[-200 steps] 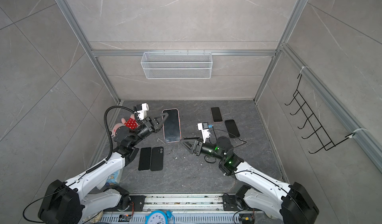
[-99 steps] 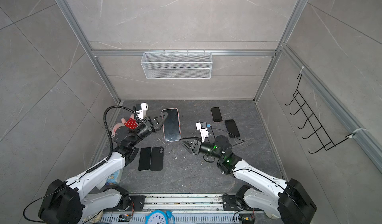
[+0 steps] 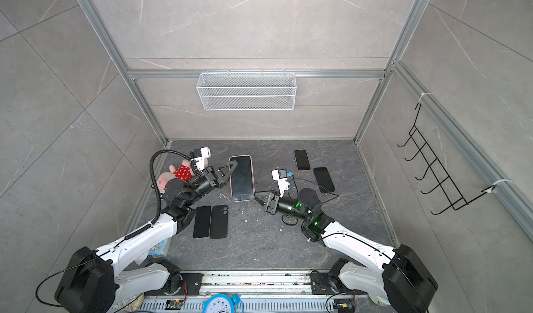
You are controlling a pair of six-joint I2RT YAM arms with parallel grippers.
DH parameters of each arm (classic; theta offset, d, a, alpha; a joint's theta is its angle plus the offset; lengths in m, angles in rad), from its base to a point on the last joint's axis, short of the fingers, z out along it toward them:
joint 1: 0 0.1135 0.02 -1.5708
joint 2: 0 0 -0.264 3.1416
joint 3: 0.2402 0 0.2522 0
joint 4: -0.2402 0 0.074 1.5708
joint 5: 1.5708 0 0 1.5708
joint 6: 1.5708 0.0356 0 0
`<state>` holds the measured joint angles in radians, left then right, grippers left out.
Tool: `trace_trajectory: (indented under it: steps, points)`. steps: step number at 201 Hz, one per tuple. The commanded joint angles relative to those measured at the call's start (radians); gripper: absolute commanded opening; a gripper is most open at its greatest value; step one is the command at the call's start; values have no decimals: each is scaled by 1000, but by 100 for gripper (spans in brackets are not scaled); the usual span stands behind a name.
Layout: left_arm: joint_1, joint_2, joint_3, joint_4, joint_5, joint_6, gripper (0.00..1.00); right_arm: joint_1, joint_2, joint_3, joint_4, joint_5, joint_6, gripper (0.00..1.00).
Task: Take the phone out of the phone case
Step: Remove the phone case from the phone.
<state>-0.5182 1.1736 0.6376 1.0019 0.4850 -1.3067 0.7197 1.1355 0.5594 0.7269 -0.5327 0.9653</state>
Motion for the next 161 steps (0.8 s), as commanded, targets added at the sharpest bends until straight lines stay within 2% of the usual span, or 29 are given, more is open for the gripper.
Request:
trace_trajectory:
  steps: [1, 15, 35, 49, 56, 60, 70, 83, 92, 122, 161]
  points:
    - [-8, -5, 3, 121, -12, 6, 0, -1, -3, 8, 76, -19, 35, 25]
    - [-8, 0, -2, 121, -16, 10, 0, -1, -6, 2, 92, -35, 52, 18]
    - [-7, 9, -19, 117, -29, 17, 0, 0, -17, -5, 76, -42, 75, 0]
    - [-8, 8, -38, 72, -42, 34, 0, 0, -43, -9, 33, -33, 80, 0]
    - [-9, 5, -47, 28, -50, 47, 22, 0, -62, -6, -22, -17, 73, 0]
    - [-9, 5, -53, 6, -52, 57, 29, -1, -73, -6, -54, -6, 66, 0]
    - [-11, 0, -74, -36, -62, 81, 39, 0, -102, -5, -133, 18, 54, 0]
    - [-13, -8, -105, -84, -77, 109, 59, 0, -134, 2, -262, 59, 34, 0]
    - [-17, -20, -126, -121, -95, 128, 67, 0, -148, 5, -337, 82, 27, 0]
    - [-31, -61, -167, -232, -118, 205, 76, 0, -151, -31, -422, 124, 51, 0]
    - [-77, -186, -155, -538, -177, 390, 80, -1, -124, -86, -426, 159, 82, 0]
